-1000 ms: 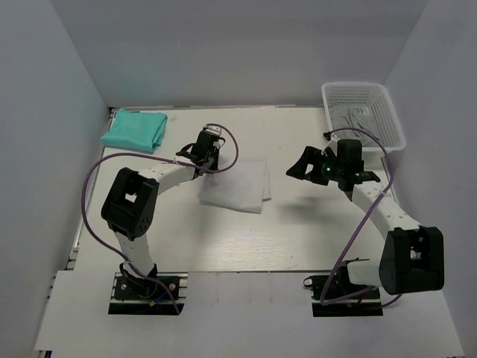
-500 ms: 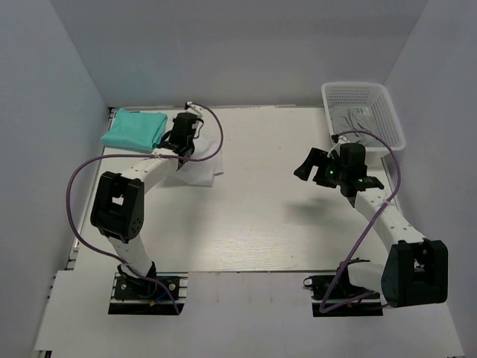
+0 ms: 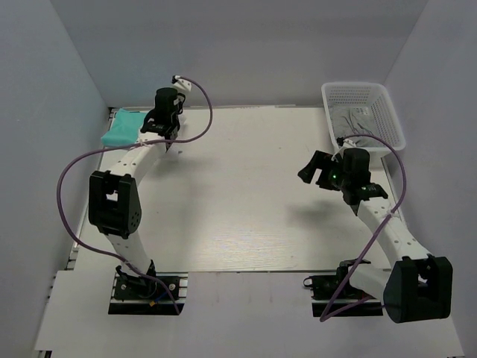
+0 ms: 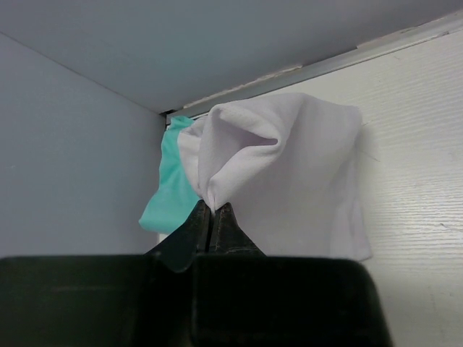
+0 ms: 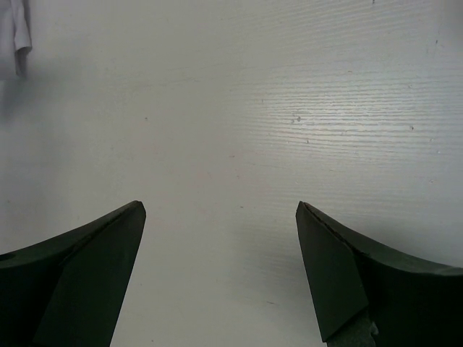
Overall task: Fold and stack the t-shirts
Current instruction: Put the neatly folded tshirt into the corner of the board with the left arm
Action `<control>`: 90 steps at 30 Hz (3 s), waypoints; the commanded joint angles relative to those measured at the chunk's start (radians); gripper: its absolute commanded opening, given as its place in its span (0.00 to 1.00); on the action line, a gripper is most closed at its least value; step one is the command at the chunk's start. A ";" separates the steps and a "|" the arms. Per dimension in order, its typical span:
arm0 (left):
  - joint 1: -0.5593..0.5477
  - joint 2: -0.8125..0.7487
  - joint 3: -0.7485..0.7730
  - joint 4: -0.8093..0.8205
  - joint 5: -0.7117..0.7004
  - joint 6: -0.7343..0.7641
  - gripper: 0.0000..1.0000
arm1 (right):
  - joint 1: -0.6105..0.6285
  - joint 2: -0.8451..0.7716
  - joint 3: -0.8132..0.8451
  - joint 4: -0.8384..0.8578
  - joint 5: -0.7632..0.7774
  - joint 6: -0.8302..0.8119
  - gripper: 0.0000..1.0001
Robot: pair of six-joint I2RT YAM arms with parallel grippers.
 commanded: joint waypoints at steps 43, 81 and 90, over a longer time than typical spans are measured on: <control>0.387 0.588 0.670 -0.077 0.002 -0.102 0.16 | 0.002 0.104 0.098 0.059 -0.054 0.055 0.91; -0.104 -0.220 -0.204 -0.271 0.374 -0.828 1.00 | 0.001 0.045 -0.152 0.182 -0.074 0.077 0.91; -0.326 -0.658 -0.769 -0.105 0.454 -0.900 1.00 | -0.001 -0.143 -0.338 0.351 -0.057 0.120 0.91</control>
